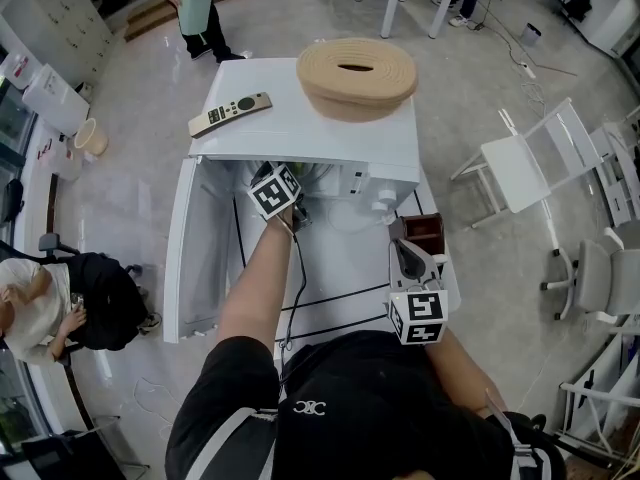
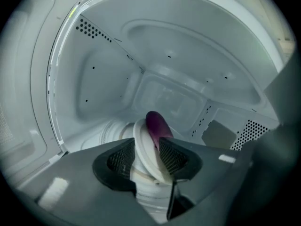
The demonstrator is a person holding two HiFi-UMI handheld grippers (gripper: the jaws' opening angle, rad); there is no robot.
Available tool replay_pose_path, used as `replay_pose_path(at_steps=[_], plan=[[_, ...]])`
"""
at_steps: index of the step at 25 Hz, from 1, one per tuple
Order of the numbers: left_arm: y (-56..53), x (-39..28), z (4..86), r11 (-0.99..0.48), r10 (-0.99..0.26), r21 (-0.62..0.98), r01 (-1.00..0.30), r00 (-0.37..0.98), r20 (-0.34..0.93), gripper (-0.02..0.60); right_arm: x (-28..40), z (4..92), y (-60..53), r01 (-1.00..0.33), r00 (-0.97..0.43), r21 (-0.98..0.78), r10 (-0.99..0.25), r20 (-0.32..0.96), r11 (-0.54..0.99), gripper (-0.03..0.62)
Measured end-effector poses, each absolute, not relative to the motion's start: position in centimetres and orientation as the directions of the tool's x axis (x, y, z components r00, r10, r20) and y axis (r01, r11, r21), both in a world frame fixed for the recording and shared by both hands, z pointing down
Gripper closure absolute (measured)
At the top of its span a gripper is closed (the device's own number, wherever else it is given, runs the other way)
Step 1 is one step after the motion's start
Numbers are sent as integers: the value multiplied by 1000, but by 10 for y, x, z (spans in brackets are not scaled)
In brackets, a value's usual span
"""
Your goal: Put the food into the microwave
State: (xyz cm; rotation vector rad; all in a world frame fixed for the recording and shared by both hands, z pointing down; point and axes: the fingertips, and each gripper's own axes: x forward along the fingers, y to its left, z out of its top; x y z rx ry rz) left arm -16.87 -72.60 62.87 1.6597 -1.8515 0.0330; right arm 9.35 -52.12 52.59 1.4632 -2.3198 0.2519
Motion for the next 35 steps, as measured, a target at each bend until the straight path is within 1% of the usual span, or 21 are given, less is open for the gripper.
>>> replay_pose_path(at_steps=[2,6,7,9,10,21,26,31,35], plan=[[-725,-170,627,185,-887,374,-909,9,461,426,93,527,-521,-898,-381,47,-826,415,438,586],[-719,-173,625,162,-893,280,-946,-20,450,430,86,526,-521,-894,-389,45,-823,414,446,586],[-715,-175,623,161,-895,260,-952,-30,446,460,84,525,-520,-893,-392,45,-822,413,448,586],[-708,-175,620,148,-899,232,-961,-33,437,562,80,524,-519,-891,-398,42,-821,411,453,586],[-704,-174,618,136,-901,225,-965,-26,433,572,77,524,-518,-890,-401,39,-820,409,454,586],[-643,-154,589,-8,-924,131,-991,57,379,572,56,524,-517,-915,-390,-59,-837,385,399,586],[-603,-142,560,-88,-940,62,-994,103,326,572,35,519,-512,-903,-429,-124,-840,333,412,588],[-561,-134,543,-102,-939,132,-986,139,316,572,18,516,-508,-899,-438,-136,-841,318,417,588],[-528,-127,536,-115,-938,152,-982,158,310,572,11,512,-507,-898,-438,-129,-842,314,420,588]])
